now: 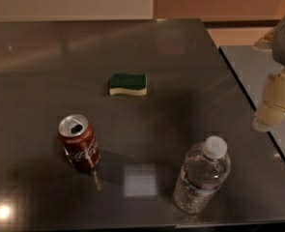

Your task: Move water bottle near sponge

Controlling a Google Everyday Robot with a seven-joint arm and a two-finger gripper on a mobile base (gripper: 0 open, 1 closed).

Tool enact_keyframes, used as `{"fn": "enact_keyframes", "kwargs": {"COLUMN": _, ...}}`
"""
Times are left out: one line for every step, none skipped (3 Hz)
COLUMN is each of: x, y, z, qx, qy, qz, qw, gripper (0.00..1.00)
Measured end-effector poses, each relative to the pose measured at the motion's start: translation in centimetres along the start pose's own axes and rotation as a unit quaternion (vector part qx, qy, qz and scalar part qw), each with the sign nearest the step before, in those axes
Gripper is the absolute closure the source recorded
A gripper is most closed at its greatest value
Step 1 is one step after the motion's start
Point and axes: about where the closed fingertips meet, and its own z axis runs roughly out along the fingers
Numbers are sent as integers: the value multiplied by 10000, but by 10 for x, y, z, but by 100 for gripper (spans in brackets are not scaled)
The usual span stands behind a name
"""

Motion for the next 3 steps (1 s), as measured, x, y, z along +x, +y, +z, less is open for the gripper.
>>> {"fn": "enact_keyframes", "kwargs": {"x": 0, "y": 0, "z": 0, "qx": 1, "qy": -1, "qz": 0, "qw": 10000, "gripper": 0}}
{"fn": "enact_keyframes", "kwargs": {"x": 0, "y": 12, "z": -4, "qx": -200, "qy": -210, "qz": -182, "qw": 9994, "gripper": 0}}
{"fn": "enact_keyframes", "kwargs": {"x": -5, "y": 39, "z": -7, "qx": -569, "qy": -630, "qz": -430, "qw": 9955, "gripper": 0}}
